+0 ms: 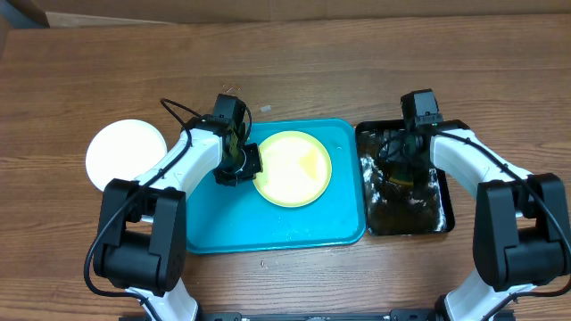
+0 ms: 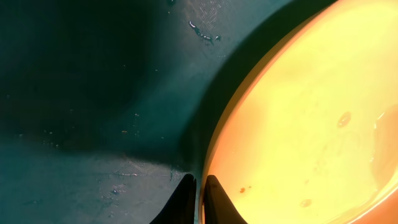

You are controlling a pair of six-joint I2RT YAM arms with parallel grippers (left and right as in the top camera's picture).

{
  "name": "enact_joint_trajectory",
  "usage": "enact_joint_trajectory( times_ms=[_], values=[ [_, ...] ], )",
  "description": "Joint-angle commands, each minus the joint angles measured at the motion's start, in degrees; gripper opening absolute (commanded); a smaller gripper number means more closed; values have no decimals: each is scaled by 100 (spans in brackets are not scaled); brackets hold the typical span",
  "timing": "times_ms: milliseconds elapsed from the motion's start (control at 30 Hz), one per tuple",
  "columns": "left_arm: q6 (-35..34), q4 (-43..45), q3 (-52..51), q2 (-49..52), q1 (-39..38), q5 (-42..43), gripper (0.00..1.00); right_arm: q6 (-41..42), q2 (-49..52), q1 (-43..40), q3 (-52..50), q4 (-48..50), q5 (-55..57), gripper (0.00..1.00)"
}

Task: Clean dirty plates on tray and stack at the side
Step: 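Release the sponge in the black tray and raise the right gripper away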

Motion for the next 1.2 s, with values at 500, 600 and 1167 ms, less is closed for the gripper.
enact_joint_trajectory(
  times_ms=[500, 600, 1167],
  values=[
    [20, 122, -136, 87, -9, -229, 18, 94, -129, -168, 1652, -1554, -195, 77],
    [20, 208, -219, 87, -9, -234, 17, 186, -129, -413, 2079, -1888, -214, 84],
    [525, 278, -129, 57, 35, -227, 4, 529, -122, -2083, 2109, -2120, -258, 100]
  ],
)
